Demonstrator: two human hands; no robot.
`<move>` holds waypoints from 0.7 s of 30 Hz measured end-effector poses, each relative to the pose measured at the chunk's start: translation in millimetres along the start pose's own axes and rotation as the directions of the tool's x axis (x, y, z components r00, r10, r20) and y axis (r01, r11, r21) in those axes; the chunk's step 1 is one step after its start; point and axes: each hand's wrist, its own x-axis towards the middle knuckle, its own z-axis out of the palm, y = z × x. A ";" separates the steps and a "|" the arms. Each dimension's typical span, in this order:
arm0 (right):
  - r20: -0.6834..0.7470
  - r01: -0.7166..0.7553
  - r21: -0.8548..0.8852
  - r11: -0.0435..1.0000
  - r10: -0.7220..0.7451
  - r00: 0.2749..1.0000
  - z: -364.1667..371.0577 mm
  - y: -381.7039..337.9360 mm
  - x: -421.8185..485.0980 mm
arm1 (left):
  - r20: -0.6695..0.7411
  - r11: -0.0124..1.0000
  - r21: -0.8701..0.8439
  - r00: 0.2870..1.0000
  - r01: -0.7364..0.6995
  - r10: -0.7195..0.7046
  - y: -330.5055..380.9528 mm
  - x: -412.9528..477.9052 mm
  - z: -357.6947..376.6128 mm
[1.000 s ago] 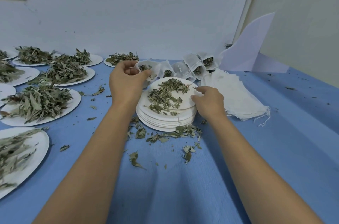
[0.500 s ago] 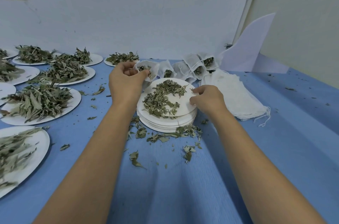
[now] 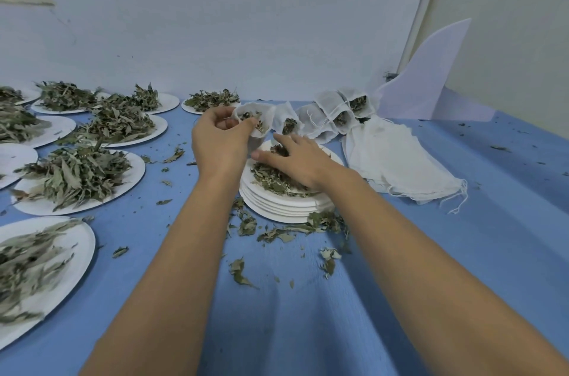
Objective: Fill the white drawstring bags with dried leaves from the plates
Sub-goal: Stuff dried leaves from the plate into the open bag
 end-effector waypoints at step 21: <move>0.037 0.151 -0.061 0.987 -0.149 0.988 4.9 -2.7 -21.0 | -0.015 0.998 -0.021 0.998 0.063 -0.063 -0.5 0.9 -0.5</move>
